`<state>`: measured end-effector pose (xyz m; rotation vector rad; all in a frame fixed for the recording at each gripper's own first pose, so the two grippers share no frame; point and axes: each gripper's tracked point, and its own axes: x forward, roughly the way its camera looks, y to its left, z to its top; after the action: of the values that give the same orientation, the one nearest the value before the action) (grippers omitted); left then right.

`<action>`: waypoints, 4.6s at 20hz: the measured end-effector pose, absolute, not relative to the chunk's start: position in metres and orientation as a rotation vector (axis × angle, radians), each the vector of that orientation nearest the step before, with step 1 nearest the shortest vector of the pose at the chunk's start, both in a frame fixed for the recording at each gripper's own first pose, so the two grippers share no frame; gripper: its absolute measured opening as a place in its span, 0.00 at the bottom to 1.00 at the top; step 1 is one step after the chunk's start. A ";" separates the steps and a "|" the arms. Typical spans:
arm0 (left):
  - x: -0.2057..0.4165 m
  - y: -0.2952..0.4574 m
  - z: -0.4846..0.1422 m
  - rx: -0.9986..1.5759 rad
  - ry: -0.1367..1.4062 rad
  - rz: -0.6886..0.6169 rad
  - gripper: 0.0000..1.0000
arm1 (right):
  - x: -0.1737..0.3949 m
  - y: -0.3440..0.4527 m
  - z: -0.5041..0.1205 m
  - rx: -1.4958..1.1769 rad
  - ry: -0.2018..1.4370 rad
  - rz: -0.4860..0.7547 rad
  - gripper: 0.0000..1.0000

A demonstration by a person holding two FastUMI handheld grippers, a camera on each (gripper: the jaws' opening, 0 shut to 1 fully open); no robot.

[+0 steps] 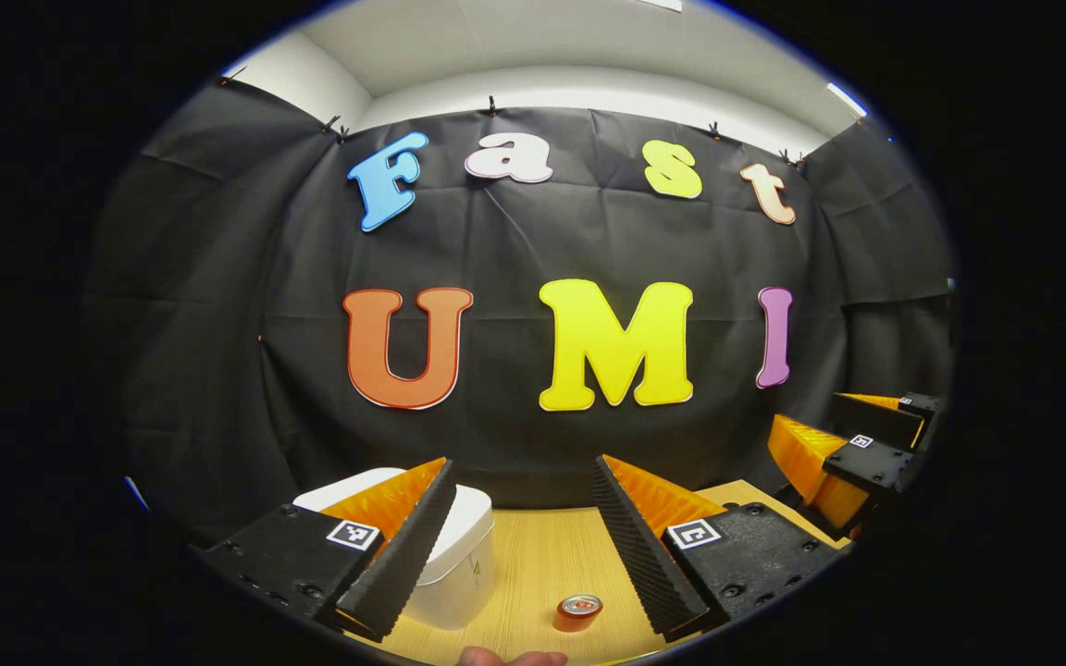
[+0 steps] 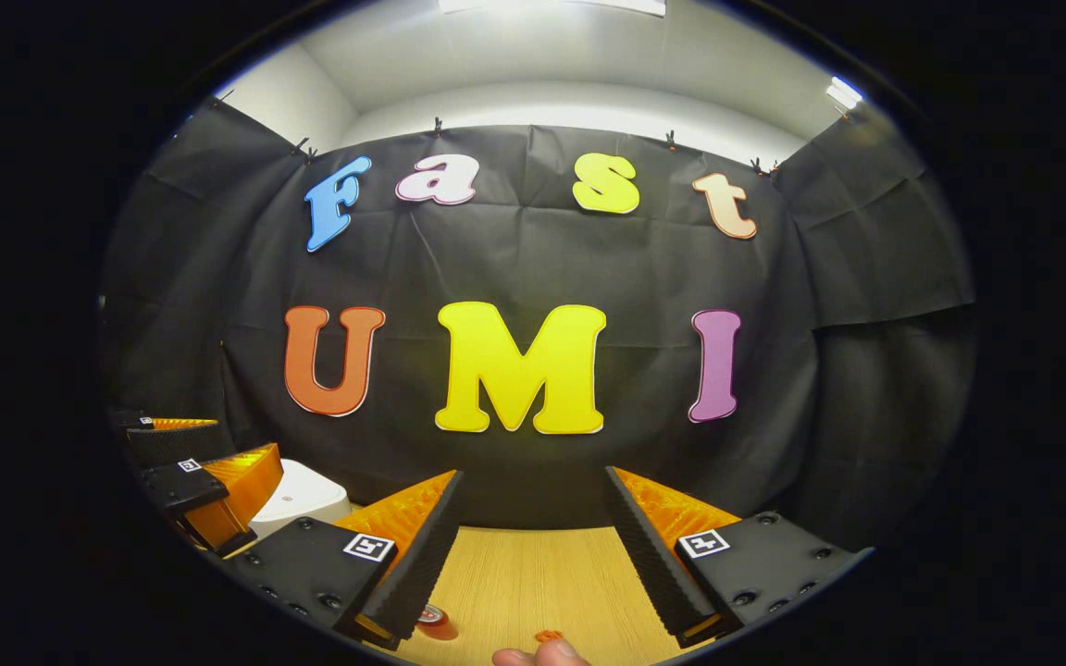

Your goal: Press the lid of the desktop garbage bin to open it, pick up the crumpled paper on the desktop and throw it into the bin, then pick up the pop can on the desktop and drop it into the bin, and finally close the garbage bin lid.

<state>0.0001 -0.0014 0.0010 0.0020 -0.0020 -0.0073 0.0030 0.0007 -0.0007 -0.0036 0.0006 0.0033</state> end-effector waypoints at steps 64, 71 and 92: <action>0.107 0.099 -0.133 -0.085 0.522 0.024 0.03 | 0.046 -0.011 -0.049 0.032 0.107 -0.024 0.95; 0.103 0.105 -0.077 0.060 0.354 0.063 0.03 | 0.045 -0.019 -0.045 0.043 0.100 -0.039 0.95; 0.027 0.049 0.014 -0.005 0.075 0.043 0.06 | 0.017 -0.032 -0.014 0.021 0.029 -0.021 0.95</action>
<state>0.0269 0.0491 0.0141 -0.0051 0.0747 0.0431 0.0174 -0.0321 -0.0140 0.0205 0.0294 -0.0208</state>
